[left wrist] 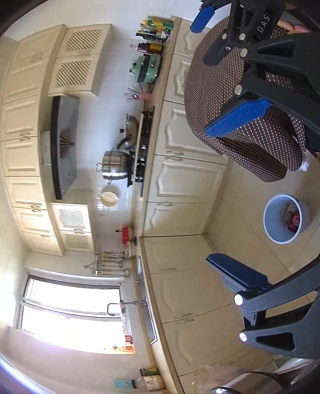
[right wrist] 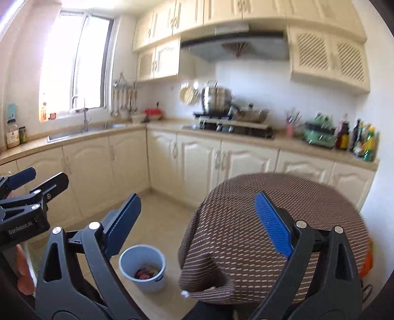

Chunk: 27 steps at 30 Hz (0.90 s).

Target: Collect trash

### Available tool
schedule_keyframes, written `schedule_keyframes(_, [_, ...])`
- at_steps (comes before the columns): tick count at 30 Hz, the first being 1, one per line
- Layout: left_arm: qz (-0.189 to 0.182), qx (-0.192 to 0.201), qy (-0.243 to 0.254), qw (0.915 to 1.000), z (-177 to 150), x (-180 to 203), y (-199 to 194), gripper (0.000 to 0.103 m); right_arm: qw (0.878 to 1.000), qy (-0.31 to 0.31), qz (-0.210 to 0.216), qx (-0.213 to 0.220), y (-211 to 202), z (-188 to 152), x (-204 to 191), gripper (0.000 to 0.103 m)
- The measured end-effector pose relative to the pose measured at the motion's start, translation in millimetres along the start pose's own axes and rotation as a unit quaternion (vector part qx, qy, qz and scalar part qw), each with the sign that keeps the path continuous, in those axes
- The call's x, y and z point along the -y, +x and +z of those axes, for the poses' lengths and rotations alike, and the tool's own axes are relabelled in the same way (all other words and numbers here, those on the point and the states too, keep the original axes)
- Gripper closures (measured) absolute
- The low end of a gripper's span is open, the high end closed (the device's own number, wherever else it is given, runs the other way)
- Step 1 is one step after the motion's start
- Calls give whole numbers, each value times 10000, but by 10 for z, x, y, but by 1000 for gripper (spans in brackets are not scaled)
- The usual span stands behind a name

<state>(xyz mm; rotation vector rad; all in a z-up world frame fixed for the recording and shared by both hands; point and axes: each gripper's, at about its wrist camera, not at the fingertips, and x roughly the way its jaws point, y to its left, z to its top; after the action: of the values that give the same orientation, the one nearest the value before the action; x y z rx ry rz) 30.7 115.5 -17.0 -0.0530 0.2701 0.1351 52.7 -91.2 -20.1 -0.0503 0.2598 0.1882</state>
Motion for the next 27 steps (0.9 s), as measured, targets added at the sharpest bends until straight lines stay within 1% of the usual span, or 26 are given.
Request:
schedule_keyframes(5, [-134,269,86,9995,134,181,-343,9,9990,-9,-110,425,-436,111,145,9])
schedule_keyframes(11, [-342,500,131,9981,219,359,-642,7,9969,6,-277,741,-745,145,293,9])
schedule_keyframes(19, [-198,727,250,9968,242,481,-862,6,9951,83,-334,925,-956,156,379,8])
schedule_keyframes(27, [-49,620,326,9975,222,526,-856,6,9948,111,-370,938,-1023,103,397,8])
